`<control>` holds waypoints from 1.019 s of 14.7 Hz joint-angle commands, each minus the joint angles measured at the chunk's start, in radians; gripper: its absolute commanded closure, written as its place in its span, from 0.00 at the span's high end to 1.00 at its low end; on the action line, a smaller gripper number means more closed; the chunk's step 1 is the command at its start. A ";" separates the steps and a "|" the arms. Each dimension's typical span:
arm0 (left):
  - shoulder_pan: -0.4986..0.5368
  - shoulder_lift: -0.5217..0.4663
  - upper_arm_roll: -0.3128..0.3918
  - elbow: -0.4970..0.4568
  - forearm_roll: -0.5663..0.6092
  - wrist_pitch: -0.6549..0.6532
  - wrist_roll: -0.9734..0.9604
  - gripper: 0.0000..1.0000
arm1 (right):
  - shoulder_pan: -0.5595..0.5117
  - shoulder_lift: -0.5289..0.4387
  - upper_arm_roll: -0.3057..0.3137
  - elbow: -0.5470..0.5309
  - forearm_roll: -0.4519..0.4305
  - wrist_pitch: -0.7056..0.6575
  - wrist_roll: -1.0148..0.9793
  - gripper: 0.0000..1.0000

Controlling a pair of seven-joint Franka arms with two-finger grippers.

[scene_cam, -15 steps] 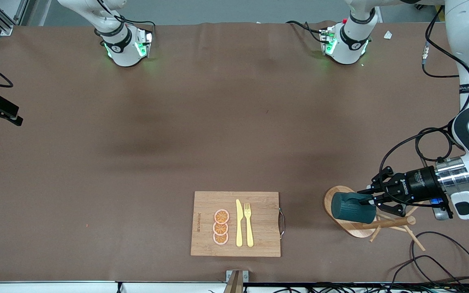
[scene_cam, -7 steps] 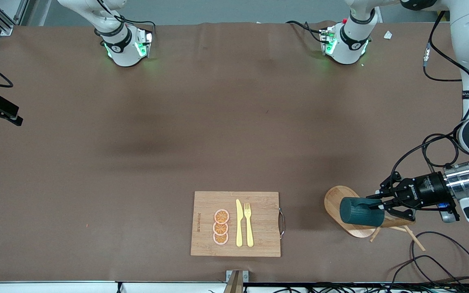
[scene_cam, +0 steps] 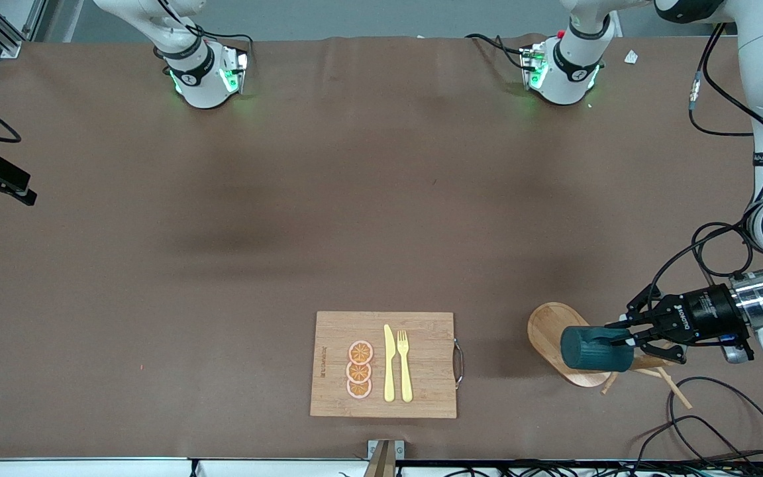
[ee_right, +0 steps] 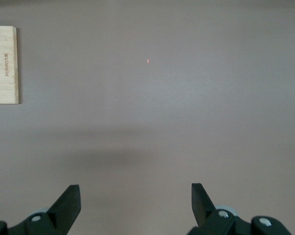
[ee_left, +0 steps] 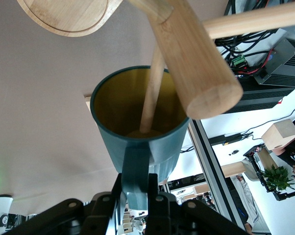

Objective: Pass cup and hang on rack
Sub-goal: 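Slide the mug onto a rack peg with the left gripper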

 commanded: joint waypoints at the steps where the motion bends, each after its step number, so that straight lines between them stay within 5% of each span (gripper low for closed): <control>1: 0.011 0.004 -0.007 0.004 -0.027 -0.008 0.019 0.01 | 0.003 -0.021 0.001 -0.013 -0.011 0.009 -0.002 1.00; 15: 0.047 0.003 -0.014 0.011 -0.050 -0.074 0.059 0.01 | 0.000 -0.021 0.000 -0.011 -0.009 0.008 -0.003 1.00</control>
